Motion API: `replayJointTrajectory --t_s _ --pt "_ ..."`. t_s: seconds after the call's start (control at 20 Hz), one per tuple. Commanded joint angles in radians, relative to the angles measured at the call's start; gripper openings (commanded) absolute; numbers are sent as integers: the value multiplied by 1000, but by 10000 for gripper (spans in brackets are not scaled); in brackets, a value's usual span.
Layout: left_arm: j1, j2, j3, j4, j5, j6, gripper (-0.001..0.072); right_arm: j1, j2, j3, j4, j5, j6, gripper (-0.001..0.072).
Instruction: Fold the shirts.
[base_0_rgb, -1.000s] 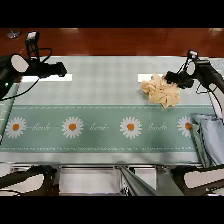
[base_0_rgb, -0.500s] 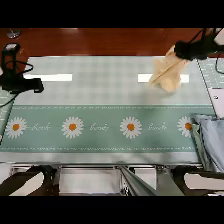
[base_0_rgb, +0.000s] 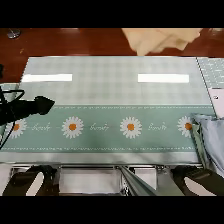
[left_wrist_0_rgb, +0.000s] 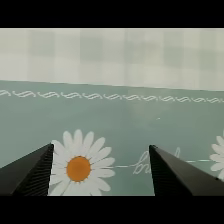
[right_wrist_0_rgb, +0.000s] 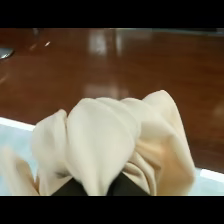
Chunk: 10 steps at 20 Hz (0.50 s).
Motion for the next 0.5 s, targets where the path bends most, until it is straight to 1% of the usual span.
replayJointTrajectory --t_s 0.0,0.1,0.25,0.35,0.4,0.45 --pt "1 41 -18 -101 -4 28 703 153 35 -30 -26 186 -5 28" --pt "1 35 -18 -101 -5 31 703 253 34 -157 -53 184 49 28" --pt "-2 25 -18 -100 -4 46 703 370 -6 -404 -92 95 158 28" --pt "-13 13 -18 -100 -4 46 703 417 -90 -532 -92 -19 217 27" --pt "-21 6 -18 -100 -4 46 704 429 -153 -565 -91 -69 257 28" --pt "-30 -5 -18 -100 -3 46 703 429 -222 -569 -59 -99 290 28"
